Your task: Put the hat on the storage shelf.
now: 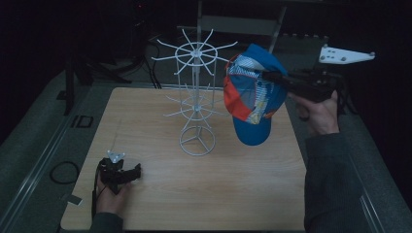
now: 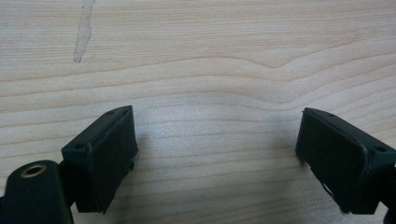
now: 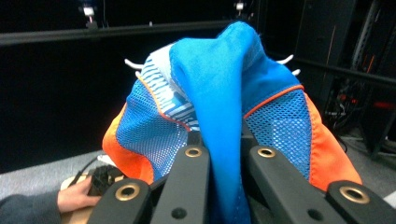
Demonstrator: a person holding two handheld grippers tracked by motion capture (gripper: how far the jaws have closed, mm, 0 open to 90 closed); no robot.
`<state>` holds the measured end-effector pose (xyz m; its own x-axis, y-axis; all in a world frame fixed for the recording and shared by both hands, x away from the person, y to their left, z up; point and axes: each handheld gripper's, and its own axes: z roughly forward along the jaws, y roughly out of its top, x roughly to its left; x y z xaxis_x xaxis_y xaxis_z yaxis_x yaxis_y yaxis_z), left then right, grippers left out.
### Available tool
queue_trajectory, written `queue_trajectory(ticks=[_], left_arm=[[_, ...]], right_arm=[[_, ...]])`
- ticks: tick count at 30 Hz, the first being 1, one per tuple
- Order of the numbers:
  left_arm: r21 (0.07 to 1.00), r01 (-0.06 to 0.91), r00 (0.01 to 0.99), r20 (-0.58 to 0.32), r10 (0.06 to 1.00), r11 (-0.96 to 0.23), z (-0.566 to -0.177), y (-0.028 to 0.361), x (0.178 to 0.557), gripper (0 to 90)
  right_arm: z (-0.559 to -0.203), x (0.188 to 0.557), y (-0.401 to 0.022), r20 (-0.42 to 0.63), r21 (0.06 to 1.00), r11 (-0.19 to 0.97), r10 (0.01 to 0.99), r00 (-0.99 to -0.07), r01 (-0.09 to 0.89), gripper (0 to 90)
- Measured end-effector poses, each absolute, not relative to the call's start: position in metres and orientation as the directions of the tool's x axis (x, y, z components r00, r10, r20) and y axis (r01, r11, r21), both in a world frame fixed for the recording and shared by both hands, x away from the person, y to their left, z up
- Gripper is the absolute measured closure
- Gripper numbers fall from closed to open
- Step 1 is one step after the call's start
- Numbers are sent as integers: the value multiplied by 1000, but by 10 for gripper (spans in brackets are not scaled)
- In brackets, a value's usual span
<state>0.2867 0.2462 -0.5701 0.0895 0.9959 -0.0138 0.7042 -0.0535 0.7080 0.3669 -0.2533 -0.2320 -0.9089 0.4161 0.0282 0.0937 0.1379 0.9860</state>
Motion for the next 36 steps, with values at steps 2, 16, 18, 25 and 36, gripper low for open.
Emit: queue_trajectory(ticks=[2, 16, 18, 25, 36], left_arm=[[709, 704, 89, -15, 996, -52, -570, 246, 287, 128], [709, 703, 94, -13, 996, -57, -570, 246, 287, 128], [710, 702, 94, -13, 996, -57, -570, 246, 287, 128], [710, 702, 95, -14, 995, -57, -570, 246, 287, 128], [709, 703, 96, -13, 995, -59, -570, 246, 287, 128]], right_arm=[[-237, 370, -249, 38, 984, 143, 412, -911, 105, 893], [-272, 387, -234, 51, 947, 262, 452, -891, 187, 839], [-275, 388, -232, 49, 941, 276, 462, -886, 195, 797], [-281, 390, -232, 34, 933, 296, 495, -868, 205, 629], [-287, 388, -232, -13, 905, 353, 580, -814, 236, 320]])
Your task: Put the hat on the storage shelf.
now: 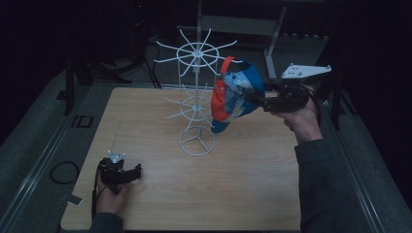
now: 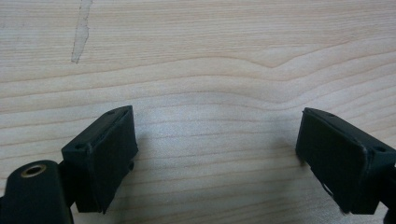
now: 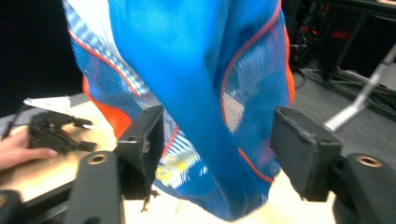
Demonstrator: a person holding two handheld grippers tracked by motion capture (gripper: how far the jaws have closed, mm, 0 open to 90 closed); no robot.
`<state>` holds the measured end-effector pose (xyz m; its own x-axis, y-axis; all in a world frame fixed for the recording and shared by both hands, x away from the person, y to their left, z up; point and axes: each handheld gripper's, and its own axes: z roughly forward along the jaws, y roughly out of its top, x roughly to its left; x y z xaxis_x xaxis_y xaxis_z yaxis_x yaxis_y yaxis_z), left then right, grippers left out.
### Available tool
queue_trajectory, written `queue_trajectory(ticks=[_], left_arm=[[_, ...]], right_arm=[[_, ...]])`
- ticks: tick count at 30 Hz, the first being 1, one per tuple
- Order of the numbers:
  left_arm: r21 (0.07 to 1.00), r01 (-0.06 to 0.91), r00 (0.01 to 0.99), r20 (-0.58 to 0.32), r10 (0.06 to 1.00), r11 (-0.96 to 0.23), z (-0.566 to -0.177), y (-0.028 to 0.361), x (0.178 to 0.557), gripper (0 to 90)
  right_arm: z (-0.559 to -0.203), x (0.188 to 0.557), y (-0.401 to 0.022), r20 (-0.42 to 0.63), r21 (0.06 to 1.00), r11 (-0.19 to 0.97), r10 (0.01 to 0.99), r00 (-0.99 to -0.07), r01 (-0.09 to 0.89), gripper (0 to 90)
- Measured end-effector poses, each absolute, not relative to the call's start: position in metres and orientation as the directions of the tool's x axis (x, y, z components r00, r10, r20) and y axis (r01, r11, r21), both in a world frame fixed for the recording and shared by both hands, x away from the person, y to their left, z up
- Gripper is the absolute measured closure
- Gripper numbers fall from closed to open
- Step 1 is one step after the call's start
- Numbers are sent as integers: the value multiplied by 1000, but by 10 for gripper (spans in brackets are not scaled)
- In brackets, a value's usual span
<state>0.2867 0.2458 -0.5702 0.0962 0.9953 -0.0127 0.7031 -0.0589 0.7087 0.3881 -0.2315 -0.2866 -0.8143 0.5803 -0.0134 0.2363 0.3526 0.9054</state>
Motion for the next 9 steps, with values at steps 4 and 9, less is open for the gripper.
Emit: queue_trajectory(ticks=[4, 9], left_arm=[[708, 703, 96, -12, 995, -59, -570, 246, 287, 128], [709, 703, 97, -13, 995, -59, -570, 246, 287, 128]], right_arm=[[-291, 389, -235, -9, 902, 351, 600, -800, 253, 279], [-295, 389, -241, -24, 898, 357, 621, -783, 257, 259]])
